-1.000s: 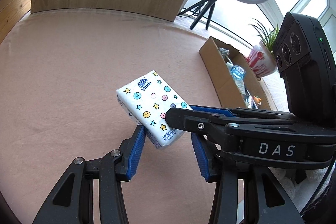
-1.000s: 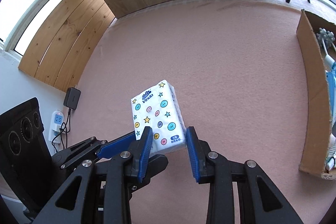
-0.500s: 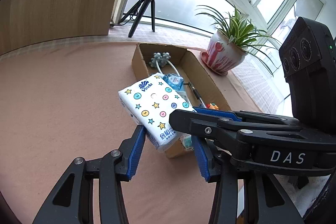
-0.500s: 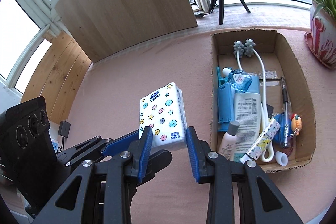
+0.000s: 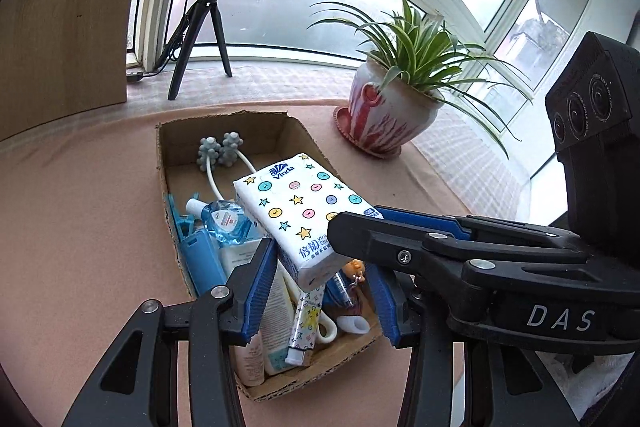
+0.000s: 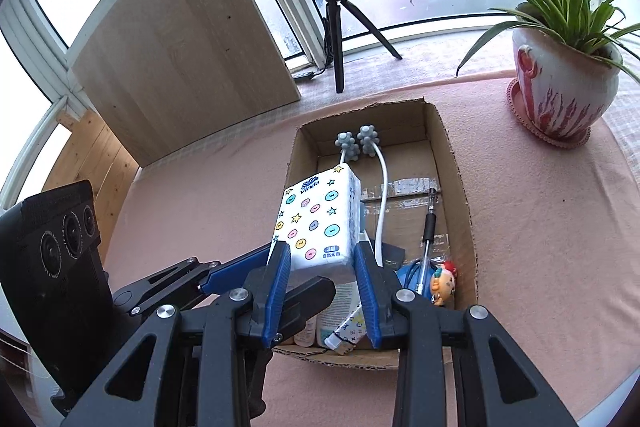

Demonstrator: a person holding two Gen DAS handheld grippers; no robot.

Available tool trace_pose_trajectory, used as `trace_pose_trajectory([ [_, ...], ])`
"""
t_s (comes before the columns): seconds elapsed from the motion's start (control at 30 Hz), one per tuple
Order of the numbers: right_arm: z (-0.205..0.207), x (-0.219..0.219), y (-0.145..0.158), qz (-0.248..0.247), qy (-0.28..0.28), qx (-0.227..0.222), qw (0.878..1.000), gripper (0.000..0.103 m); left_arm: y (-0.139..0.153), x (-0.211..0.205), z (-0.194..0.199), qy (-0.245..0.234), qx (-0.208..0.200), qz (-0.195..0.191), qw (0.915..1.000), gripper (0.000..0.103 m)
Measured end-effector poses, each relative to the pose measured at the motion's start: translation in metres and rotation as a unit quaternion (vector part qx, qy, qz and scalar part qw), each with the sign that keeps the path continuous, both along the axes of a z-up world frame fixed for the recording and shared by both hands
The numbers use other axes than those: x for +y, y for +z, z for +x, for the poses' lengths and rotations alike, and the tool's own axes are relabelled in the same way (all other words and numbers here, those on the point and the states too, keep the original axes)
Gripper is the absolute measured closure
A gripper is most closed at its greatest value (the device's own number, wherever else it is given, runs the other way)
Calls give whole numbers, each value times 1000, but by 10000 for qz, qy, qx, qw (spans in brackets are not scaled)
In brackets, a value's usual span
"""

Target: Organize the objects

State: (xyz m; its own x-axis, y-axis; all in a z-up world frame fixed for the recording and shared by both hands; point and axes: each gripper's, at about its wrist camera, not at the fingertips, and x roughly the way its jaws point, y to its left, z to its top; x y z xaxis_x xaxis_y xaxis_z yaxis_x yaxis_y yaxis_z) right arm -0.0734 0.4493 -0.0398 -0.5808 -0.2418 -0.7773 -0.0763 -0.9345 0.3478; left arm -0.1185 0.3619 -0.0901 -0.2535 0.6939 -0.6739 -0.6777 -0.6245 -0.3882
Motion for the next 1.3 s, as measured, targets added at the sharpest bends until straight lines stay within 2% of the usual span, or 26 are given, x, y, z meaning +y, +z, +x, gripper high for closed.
trace_pose_trajectory([
  [0.13,-6,16,2,94,-56,64,9999,73,-1,23,-7,-11,106,5,9999,54],
  [0.27,-16,26,0,77,-86,-12,9999,72,-4,40,-17,60,65,-212,9997,52],
  [0.37,-24,29,-2,58,-138,-109,9998,65,0,35,-17,260,198,-309,9990,45],
  [0.43,-27,28,-3,34,-151,-157,9998,59,3,26,-18,444,175,-296,9984,38],
  [0.53,-31,20,-2,176,-107,-190,9996,53,3,6,-19,736,141,-313,9967,33],
  [0.77,-35,2,-8,493,28,-425,9979,53,0,-51,-27,1491,21,-418,9879,27],
  [1.03,-36,-24,-4,625,152,-417,9971,52,9,-97,-23,1900,183,-525,9802,22],
  [1.3,-37,-71,2,706,560,-296,9955,51,12,-139,-23,2283,234,-654,9711,21],
])
